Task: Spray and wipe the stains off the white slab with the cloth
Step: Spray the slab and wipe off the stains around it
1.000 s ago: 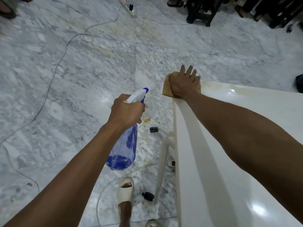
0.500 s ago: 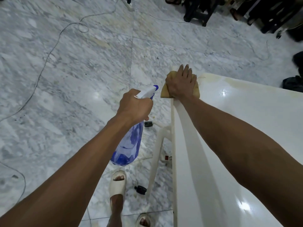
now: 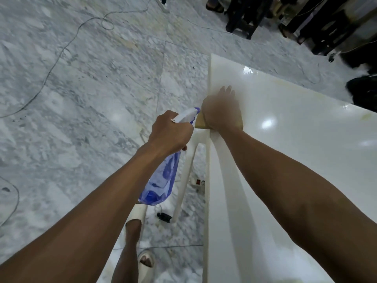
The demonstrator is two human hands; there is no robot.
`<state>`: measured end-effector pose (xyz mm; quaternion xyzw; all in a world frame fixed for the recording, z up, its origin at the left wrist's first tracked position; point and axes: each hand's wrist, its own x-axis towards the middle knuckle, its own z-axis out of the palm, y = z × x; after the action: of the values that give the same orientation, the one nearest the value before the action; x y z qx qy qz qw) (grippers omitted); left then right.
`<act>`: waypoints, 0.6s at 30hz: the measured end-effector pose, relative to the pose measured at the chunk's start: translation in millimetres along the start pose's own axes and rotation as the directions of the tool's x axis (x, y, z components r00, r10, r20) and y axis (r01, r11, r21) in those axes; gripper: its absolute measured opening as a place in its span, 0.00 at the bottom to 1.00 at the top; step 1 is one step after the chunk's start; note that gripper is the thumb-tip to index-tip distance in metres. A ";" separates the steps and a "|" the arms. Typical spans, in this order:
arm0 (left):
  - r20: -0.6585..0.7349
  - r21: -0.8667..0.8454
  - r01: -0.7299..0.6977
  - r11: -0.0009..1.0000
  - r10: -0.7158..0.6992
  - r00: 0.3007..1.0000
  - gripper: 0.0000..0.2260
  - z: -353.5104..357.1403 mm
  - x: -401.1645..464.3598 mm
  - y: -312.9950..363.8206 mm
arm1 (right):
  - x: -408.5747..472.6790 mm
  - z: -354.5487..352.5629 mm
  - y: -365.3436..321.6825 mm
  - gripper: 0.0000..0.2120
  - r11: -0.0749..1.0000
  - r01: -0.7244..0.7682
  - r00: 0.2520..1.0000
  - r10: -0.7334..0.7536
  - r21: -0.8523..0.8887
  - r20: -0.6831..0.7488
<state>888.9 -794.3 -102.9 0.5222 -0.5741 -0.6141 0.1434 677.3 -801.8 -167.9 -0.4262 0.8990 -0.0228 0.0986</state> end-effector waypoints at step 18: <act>0.003 -0.087 0.040 0.995 -0.039 0.999 0.14 10.7 -174.4 -109.3 | -202.4 26.0 37.9 0.39 1.000 -0.011 1.000 0.010 0.028 0.019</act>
<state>998.7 -620.4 -115.4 0.5262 -0.5365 -0.6417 0.1534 778.4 -620.5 -166.1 -0.4203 0.8998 -0.0311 0.1133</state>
